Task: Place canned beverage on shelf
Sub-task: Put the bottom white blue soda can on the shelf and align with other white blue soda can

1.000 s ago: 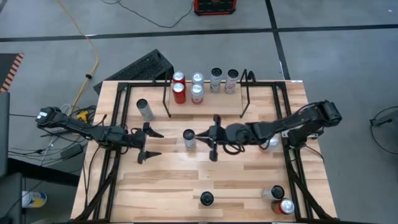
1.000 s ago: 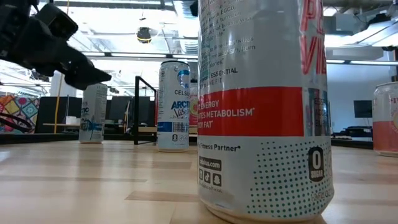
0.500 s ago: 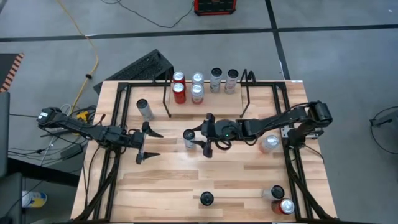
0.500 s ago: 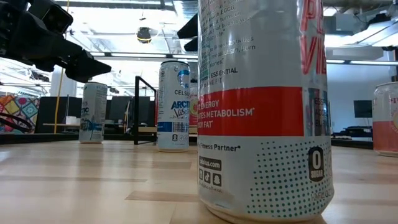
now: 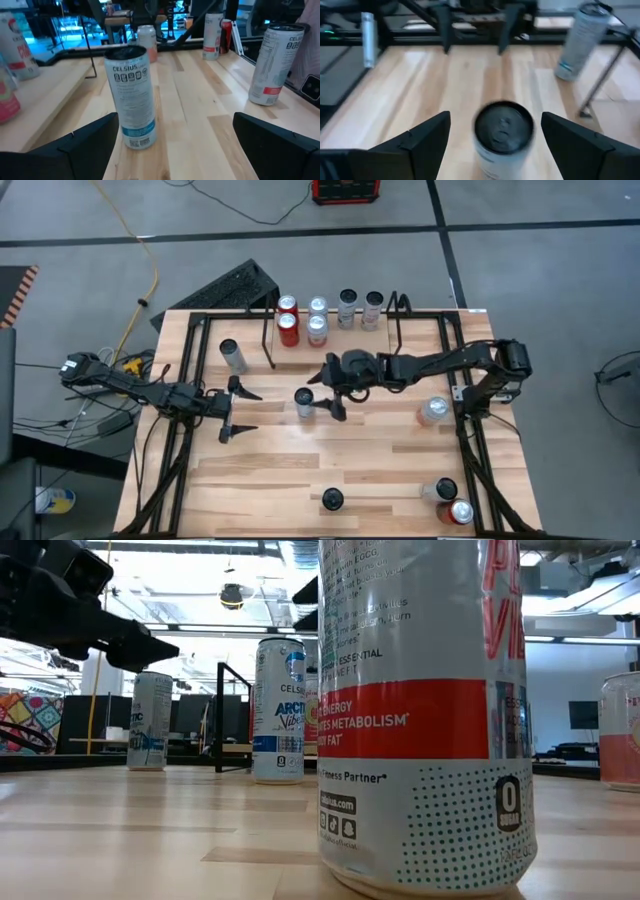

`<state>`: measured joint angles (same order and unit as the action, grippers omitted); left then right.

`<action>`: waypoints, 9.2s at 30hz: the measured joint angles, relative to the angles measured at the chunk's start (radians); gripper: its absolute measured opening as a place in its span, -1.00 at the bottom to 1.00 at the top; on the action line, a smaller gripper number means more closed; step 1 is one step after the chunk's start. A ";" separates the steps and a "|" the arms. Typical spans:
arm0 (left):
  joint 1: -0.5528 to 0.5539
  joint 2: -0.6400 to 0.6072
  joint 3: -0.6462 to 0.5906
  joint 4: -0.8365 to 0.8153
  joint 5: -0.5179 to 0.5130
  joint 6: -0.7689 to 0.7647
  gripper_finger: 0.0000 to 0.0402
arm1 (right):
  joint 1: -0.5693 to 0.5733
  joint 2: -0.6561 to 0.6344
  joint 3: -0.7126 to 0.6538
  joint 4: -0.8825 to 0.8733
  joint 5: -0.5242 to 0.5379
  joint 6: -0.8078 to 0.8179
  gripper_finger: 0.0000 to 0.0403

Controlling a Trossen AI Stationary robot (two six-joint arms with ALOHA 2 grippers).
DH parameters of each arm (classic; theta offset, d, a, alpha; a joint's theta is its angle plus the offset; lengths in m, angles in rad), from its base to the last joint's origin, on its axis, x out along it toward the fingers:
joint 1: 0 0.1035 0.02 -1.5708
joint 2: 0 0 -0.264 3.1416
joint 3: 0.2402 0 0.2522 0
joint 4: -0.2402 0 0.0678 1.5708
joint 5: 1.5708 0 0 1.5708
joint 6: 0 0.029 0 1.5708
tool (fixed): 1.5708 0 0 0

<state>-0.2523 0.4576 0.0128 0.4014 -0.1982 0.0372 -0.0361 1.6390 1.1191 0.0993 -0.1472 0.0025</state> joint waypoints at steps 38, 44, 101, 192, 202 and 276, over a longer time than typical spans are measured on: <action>0.001 0.000 -0.002 0.030 -0.001 0.067 0.89 | -0.060 0.102 0.144 -0.163 -0.043 -0.153 0.68; 0.001 0.000 -0.002 0.024 -0.001 0.066 0.89 | -0.064 0.103 0.144 -0.154 -0.074 -0.130 0.68; 0.001 0.000 -0.003 -0.025 -0.012 0.023 0.89 | 0.205 0.153 0.216 -0.647 0.968 0.891 0.46; 0.000 0.000 -0.003 -0.046 -0.035 0.047 0.89 | -0.077 0.003 0.217 -0.602 0.172 -0.289 0.64; 0.000 0.000 -0.003 -0.047 -0.035 0.047 0.89 | -0.078 0.003 0.217 -0.639 0.171 -0.266 0.64; 0.000 0.000 -0.003 -0.105 -0.057 -0.007 0.89 | -0.424 0.068 0.416 -0.860 0.118 -0.255 0.45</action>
<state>-0.2520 0.4580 0.0099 0.2966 -0.2550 0.0303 -0.4598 1.7069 1.5346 -0.7608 -0.0292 -0.2528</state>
